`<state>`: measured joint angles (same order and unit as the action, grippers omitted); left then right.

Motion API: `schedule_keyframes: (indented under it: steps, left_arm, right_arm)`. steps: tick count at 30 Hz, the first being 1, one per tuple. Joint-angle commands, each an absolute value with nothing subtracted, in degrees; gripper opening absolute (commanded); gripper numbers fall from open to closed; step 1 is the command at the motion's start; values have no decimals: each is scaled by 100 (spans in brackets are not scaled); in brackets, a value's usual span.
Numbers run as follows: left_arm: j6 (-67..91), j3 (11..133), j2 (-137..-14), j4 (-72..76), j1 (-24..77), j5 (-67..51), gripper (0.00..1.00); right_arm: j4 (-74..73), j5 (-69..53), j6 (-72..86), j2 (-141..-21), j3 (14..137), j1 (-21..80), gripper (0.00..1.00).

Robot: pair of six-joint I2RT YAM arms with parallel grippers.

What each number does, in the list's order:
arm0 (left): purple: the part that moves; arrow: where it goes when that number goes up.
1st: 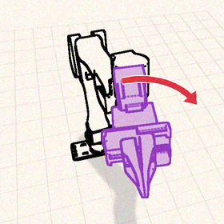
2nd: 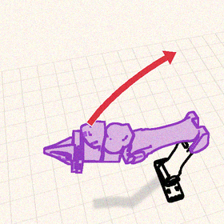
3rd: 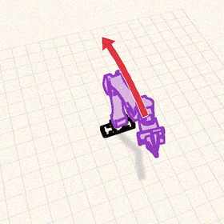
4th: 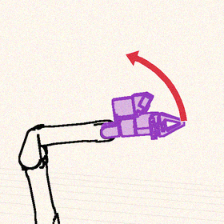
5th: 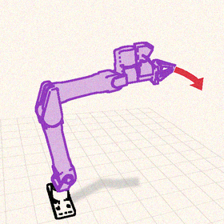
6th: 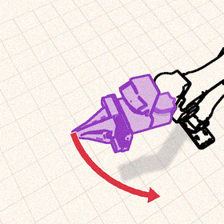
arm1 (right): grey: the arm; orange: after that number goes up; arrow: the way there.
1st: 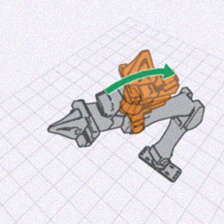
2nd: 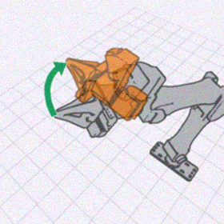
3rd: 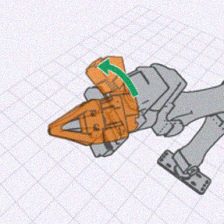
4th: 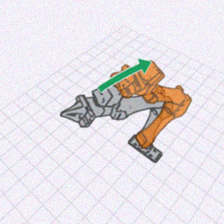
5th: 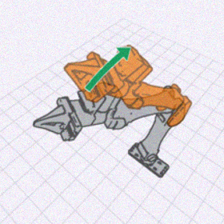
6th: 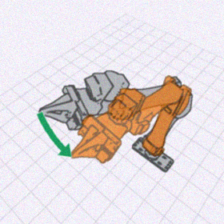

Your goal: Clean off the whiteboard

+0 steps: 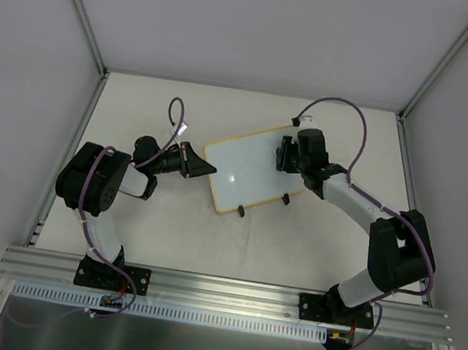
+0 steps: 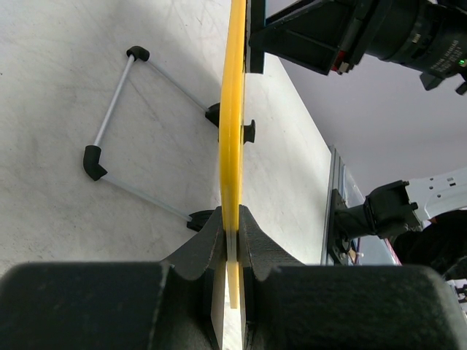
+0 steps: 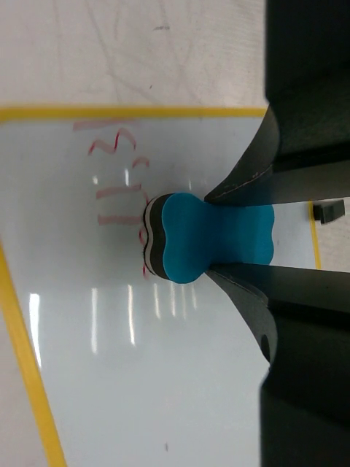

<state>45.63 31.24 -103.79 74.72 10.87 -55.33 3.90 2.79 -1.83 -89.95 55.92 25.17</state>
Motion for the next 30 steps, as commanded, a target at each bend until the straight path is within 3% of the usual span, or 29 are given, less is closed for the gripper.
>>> schedule_keyframes:
  steps: [1,8,21,30]
  left_arm:
    - [4377,3059,-10248,9519,1125,-5889,0]
    - [4377,3041,-10230,9519,1134,-5897,0]
    - [4368,3059,-10239,9536,1143,-5897,0]
    - [4359,3032,-10204,9536,1143,-5915,0]
  right_arm:
    - [149,667,-562,-9131,5959,3172,0]
    - [132,449,-597,-9509,6380,3778,0]
    - [26,114,-1018,-9606,6653,3920,0]
    - [26,62,-853,-9554,6636,3314,0]
